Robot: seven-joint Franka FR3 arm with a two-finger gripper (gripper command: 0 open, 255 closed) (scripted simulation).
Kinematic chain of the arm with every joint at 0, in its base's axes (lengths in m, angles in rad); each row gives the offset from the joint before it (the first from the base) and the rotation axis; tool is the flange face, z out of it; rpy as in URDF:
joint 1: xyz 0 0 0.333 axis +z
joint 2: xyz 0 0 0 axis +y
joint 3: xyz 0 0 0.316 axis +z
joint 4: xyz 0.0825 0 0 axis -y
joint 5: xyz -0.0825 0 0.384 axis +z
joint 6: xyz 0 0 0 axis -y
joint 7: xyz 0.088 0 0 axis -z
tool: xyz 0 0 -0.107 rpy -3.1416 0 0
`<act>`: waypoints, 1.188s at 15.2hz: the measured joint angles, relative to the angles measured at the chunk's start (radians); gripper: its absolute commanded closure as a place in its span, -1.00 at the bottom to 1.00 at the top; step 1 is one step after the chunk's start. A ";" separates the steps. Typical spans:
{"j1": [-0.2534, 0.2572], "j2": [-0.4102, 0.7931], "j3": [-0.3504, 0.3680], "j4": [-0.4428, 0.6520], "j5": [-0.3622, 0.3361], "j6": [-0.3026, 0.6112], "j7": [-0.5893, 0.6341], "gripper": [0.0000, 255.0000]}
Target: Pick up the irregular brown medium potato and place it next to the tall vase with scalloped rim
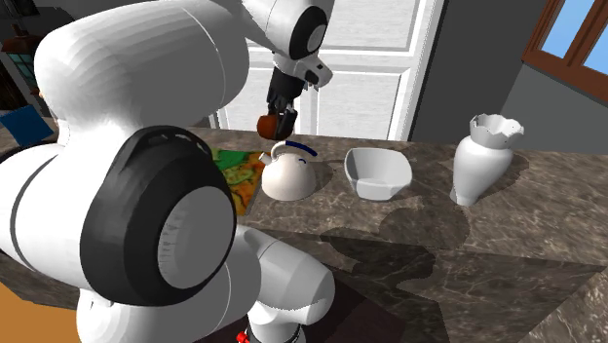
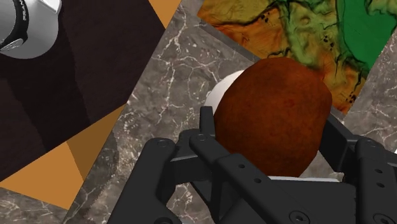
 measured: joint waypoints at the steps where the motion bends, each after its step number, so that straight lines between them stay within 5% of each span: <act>1: 0.000 0.003 -0.003 0.015 -0.002 -0.011 0.004 1.00; 18: -0.010 0.095 -0.055 0.279 -0.039 -0.186 0.039 1.00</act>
